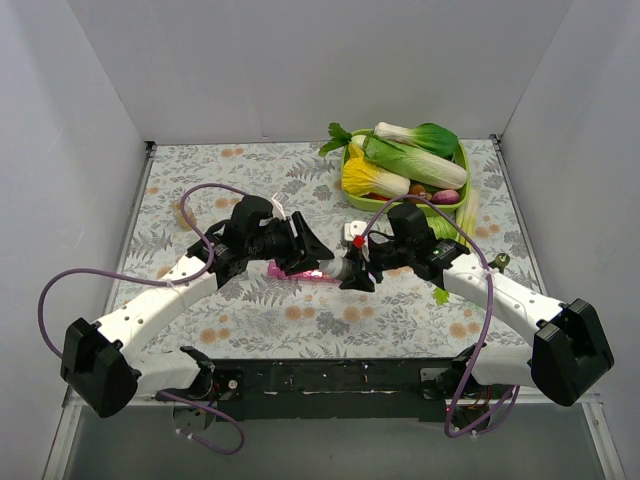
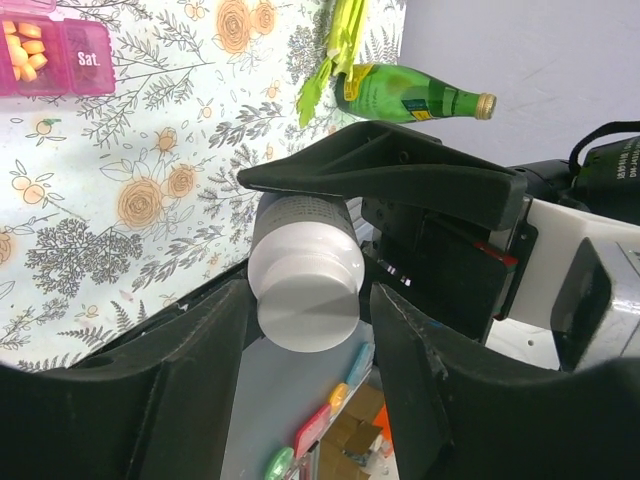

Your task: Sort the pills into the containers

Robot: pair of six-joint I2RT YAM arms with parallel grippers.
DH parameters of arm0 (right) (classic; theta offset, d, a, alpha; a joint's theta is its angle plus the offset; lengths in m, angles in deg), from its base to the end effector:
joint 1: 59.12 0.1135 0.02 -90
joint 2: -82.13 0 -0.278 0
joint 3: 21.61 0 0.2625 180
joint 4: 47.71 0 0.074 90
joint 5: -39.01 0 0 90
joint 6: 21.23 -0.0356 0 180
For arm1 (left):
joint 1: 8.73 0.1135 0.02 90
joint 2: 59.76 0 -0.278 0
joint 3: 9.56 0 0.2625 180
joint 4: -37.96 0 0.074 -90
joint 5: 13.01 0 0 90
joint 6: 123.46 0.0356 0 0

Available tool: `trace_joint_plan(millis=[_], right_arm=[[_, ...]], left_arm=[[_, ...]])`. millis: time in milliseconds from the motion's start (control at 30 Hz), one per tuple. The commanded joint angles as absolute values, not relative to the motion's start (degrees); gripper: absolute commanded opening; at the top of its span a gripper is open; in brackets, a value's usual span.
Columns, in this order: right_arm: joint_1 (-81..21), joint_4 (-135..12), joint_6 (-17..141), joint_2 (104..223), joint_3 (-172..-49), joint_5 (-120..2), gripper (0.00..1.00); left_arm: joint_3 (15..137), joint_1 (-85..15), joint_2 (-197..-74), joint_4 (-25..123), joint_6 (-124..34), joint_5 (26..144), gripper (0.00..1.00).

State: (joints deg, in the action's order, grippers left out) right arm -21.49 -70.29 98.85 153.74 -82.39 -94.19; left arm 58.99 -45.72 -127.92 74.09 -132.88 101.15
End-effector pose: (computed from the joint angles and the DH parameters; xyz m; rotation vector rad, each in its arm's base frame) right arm 0.2018 0.1863 0.2729 -1.5075 1.4615 0.8841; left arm 0.2033 -0.1714 0.3111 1.1551 -2.4820 1.5109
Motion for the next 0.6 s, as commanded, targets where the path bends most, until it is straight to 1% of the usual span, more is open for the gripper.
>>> trace_joint_plan(millis=[0,33,133,167,233,333,400,533,567], right_arm=[[-21.2,-69.7,99.1,153.1,-85.2,-94.7,0.01],[-21.2,-69.7,99.0,153.2,-85.1,-94.8,0.01],[-21.2,-69.7,98.5,153.3,-85.2,-95.4,0.01],[-21.2,-69.6,98.3,153.5,-85.2,-95.7,0.01],[-21.2,-69.6,97.6,153.8,-85.1,-96.9,0.01],[-21.2,-69.4,95.9,154.5,-85.0,-99.9,0.01],[-21.2,-68.7,94.7,155.3,-84.7,-102.3,0.01],[-21.2,-66.0,90.3,157.6,-84.1,-111.6,0.01],[-21.2,-65.2,87.3,158.1,-83.3,-113.4,0.01]], left_arm=[[61.2,-46.2,-128.0,75.3,-131.8,101.0,0.49],[61.2,-46.3,-128.0,75.3,-131.6,101.2,0.45],[61.2,-46.3,-128.8,75.3,-130.8,102.2,0.38],[61.2,-46.3,-128.9,75.4,-130.1,102.6,0.33],[61.3,-46.3,-129.3,75.3,-128.7,104.0,0.27],[61.2,-46.3,-129.7,74.6,-123.6,106.5,0.22],[61.1,-46.3,-130.1,73.6,-117.2,111.5,0.2],[61.2,-46.3,-132.6,72.1,-105.5,122.6,0.19],[61.7,-46.3,-133.1,72.2,-102.7,128.3,0.19]])
